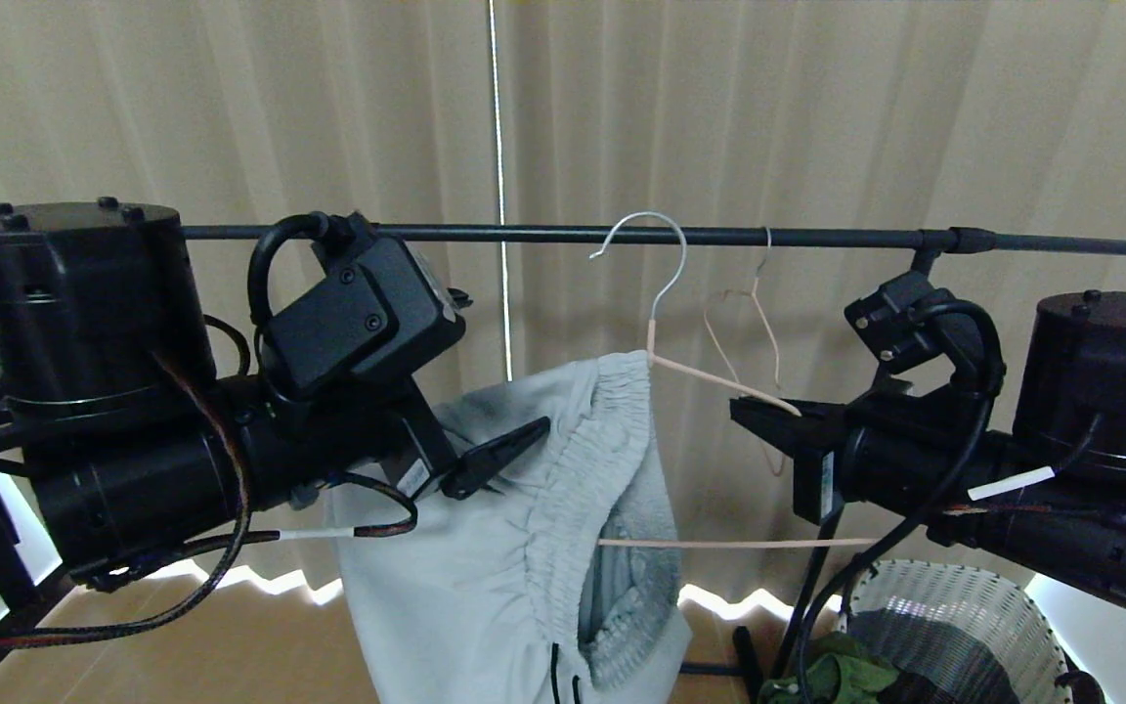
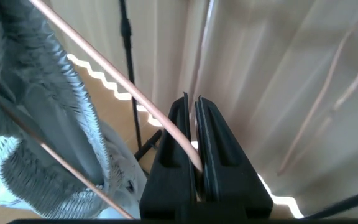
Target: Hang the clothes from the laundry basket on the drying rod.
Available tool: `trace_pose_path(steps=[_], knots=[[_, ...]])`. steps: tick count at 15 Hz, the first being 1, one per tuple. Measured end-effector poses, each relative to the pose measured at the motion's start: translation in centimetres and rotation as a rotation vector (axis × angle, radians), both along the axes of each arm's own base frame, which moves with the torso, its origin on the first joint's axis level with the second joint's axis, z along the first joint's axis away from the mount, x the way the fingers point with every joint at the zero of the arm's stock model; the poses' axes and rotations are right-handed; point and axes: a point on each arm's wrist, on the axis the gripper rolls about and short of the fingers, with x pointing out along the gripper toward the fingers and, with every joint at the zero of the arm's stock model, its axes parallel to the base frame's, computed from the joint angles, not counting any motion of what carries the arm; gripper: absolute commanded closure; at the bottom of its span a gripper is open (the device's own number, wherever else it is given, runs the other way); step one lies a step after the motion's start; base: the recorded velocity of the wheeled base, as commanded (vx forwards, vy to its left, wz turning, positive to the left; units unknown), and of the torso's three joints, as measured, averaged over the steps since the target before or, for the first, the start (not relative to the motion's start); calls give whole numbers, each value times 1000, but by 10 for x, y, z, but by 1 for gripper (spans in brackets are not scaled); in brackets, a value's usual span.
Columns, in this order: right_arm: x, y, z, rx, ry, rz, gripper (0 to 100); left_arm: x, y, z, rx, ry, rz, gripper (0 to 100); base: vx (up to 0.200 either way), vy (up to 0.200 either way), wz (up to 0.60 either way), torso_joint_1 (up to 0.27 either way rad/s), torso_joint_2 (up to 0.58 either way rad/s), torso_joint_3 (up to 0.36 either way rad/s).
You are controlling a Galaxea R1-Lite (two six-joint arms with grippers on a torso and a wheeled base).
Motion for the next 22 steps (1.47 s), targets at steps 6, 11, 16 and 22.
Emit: trace_pose_path(steps=[6, 11, 16, 22], knots=[[-9, 8, 4, -8, -85, 63, 100, 8, -6, -5, -2, -4, 5, 100, 0, 0, 0, 0, 0, 0], [-12, 7, 0, -15, -104, 74, 100, 10, -7, -10, 6, 8, 2, 100, 0, 0, 0, 0, 0, 0], [-13, 7, 0, -13, -105, 73, 100, 10, -7, -16, 12, 26, 8, 100, 0, 0, 0, 0, 0, 0], [-14, 6, 2, -11, -116, 68, 0, 8, 0, -26, -8, -12, 60, 100, 0, 0, 0, 0, 0, 0]])
